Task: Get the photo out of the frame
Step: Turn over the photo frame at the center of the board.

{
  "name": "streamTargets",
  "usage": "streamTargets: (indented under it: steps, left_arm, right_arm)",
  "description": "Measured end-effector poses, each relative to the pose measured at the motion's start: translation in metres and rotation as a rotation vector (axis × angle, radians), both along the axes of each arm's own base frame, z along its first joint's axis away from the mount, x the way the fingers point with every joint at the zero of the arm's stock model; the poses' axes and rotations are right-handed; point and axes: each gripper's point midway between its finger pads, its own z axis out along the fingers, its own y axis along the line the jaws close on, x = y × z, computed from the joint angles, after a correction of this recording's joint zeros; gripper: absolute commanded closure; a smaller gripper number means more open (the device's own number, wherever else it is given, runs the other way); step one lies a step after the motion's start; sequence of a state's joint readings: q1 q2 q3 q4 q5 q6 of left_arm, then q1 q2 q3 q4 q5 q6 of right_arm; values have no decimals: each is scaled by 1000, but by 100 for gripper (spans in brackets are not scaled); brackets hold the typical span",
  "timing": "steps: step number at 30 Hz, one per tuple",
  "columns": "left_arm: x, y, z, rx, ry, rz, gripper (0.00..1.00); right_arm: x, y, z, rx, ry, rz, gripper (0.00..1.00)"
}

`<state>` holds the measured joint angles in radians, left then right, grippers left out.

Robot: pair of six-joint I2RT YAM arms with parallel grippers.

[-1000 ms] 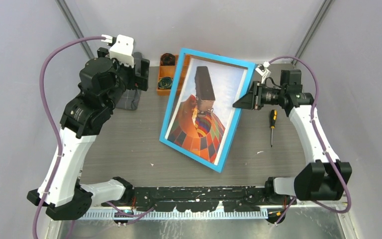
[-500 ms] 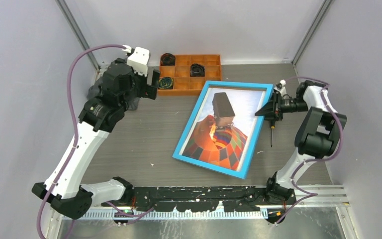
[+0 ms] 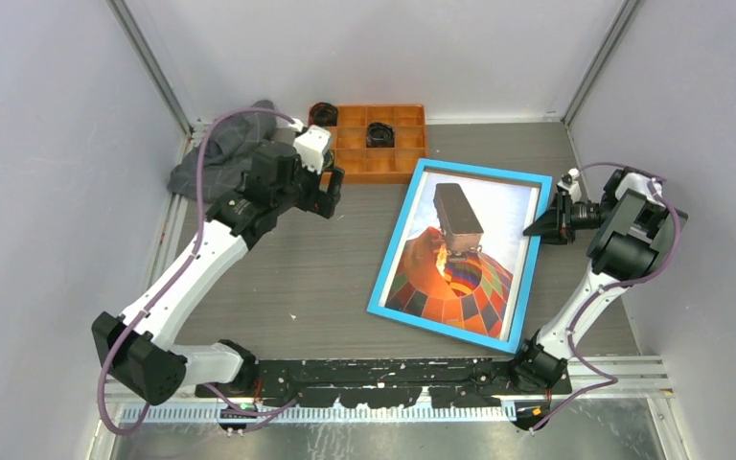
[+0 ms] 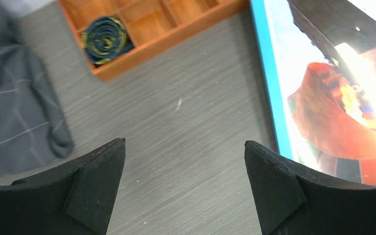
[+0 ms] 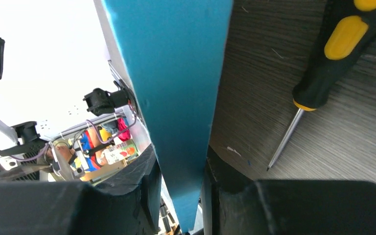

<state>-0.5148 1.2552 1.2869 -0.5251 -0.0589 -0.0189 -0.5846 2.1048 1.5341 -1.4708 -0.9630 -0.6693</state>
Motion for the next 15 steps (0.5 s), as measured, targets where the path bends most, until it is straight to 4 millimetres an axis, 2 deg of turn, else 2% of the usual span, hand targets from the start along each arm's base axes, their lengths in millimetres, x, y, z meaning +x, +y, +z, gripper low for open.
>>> streamTargets:
  steps: [8, 11, 13, 15]
  left_arm:
    - [-2, -41, -54, -51, 48, -147, 6]
    - [-3, -65, -82, -16, 79, -208, 14]
    - [-4, -75, -102, 10, 105, -240, 24]
    - [-8, -86, -124, 37, 138, -281, 31]
  right_arm:
    - [-5, -8, 0, -70, 57, 63, 99]
    - [-3, -10, 0, -78, 63, 64, 99]
    - [-1, -10, 0, -88, 65, 67, 99]
    - [0, -10, 0, -95, 68, 70, 99]
